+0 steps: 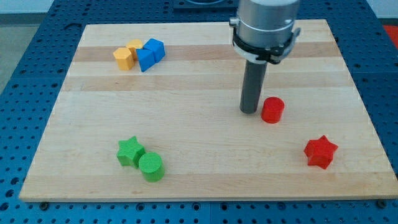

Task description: Push the red circle closer to the red star

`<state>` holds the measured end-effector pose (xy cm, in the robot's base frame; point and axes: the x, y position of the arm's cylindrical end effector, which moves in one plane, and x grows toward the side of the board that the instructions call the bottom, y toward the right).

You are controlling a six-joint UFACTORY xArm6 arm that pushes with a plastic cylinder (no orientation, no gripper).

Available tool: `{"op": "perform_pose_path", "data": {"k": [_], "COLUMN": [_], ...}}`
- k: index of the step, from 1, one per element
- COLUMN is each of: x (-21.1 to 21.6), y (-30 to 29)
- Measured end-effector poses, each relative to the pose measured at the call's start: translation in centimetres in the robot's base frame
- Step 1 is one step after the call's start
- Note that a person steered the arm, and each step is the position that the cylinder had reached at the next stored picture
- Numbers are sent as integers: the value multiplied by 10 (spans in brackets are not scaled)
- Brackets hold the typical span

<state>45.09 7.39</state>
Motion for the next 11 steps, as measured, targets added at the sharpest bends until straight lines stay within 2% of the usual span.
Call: {"op": "perform_pose_path", "data": {"k": [1,3,4,5,6,7,9,11], "x": [-21,23,24,28,56,59,54,23], "y": [11,61,54,9,0,28,65,81]}}
